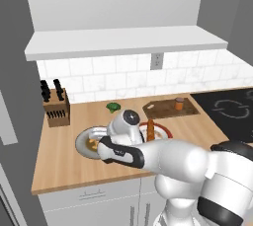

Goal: From the different types of pastries on the counter, select a croissant and place it on the cutting board. Then retrieve a jar of jam from the cabinet and place it alongside the croissant on the cutting board.

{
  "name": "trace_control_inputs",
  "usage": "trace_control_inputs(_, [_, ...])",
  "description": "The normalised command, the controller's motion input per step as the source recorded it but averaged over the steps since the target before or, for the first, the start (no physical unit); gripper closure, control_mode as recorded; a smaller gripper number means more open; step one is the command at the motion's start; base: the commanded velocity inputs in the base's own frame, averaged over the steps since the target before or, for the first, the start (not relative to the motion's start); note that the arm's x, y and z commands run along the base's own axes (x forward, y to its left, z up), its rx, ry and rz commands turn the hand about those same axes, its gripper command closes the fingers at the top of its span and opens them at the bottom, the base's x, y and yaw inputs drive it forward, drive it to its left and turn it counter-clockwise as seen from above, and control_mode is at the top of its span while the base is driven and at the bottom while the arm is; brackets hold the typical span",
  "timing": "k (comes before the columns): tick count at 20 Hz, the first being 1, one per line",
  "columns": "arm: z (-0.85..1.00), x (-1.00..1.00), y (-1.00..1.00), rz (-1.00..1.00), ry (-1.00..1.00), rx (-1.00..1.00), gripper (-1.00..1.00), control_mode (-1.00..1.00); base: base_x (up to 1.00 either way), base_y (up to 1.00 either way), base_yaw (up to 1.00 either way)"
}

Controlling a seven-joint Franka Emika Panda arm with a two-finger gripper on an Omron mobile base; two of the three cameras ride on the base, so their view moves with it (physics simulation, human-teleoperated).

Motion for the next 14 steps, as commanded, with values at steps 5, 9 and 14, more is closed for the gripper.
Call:
trace_control_inputs(5, [-0.07,0.09,0.03,0.00,0.00,-0.01,-1.00,-1.00,0.00,0.00,0.00])
trace_control_inputs(9, [-0.11,0.19,0.12,0.00,0.01,-0.05,-1.00,-1.00,0.00,0.00,0.00])
trace_control_inputs(14, [-0.14,0.17,0.10,0.00,0.01,-0.05,-1.00,-1.00,0.00,0.00,0.00])
